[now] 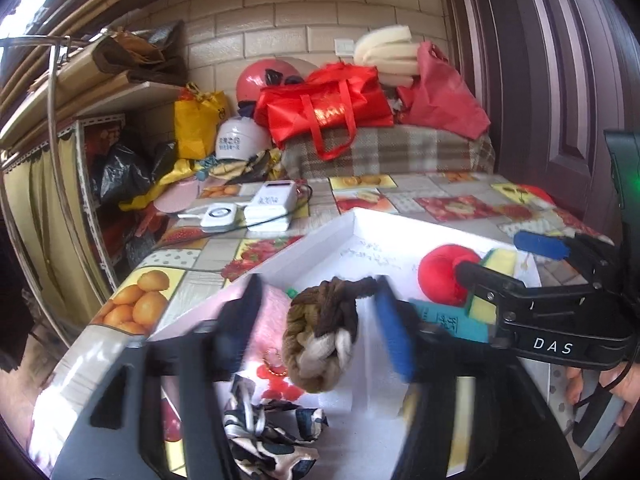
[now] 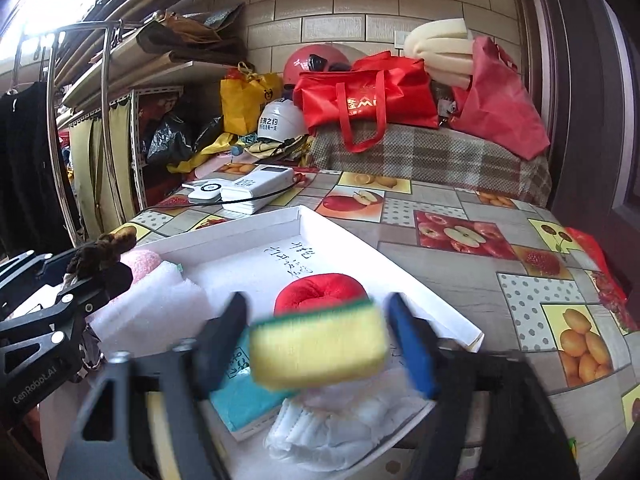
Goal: Organize soft objects
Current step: 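Open both grippers to drop the rope bundle and sponge into the box, then withdraw both grippers from the box back toward the remaining items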
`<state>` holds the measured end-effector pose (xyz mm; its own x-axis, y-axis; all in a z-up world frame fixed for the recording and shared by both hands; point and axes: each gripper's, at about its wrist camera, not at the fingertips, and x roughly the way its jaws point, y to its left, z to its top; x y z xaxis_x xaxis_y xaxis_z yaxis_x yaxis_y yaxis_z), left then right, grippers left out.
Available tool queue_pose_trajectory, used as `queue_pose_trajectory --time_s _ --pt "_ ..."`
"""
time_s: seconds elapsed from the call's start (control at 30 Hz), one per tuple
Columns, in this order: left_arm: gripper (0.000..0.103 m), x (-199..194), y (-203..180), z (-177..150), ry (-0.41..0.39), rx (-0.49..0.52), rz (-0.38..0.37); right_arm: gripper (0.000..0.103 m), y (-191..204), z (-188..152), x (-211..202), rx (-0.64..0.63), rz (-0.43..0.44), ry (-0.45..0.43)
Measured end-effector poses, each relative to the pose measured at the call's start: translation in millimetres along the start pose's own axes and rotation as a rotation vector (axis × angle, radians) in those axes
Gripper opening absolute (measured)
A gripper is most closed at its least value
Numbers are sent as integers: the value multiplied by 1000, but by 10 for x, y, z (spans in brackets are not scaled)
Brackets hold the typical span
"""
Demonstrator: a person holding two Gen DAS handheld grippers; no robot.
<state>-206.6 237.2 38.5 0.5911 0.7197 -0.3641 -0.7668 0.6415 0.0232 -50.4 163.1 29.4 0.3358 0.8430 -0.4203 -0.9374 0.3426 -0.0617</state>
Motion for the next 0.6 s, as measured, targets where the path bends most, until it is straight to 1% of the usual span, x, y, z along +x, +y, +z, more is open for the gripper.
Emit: queue_pose_trajectory --time_s 0.03,0.07,0.13,0.17,0.6 --pt "103 -8 20 -2 -4 -10 0 87 -11 2 -6 4 -1 -5" --pt "103 -12 35 -3 -11 -19 7 88 -9 3 -16 6 0 -8" --pt "103 -8 58 -6 -13 -29 15 92 -13 8 -8 6 -7 -9" --pt "103 -7 64 -9 -13 -31 15 103 -3 11 -6 2 -11 -8" --pt "103 -56 47 -4 -28 -31 25 103 27 -22 -15 -20 -23 -42"
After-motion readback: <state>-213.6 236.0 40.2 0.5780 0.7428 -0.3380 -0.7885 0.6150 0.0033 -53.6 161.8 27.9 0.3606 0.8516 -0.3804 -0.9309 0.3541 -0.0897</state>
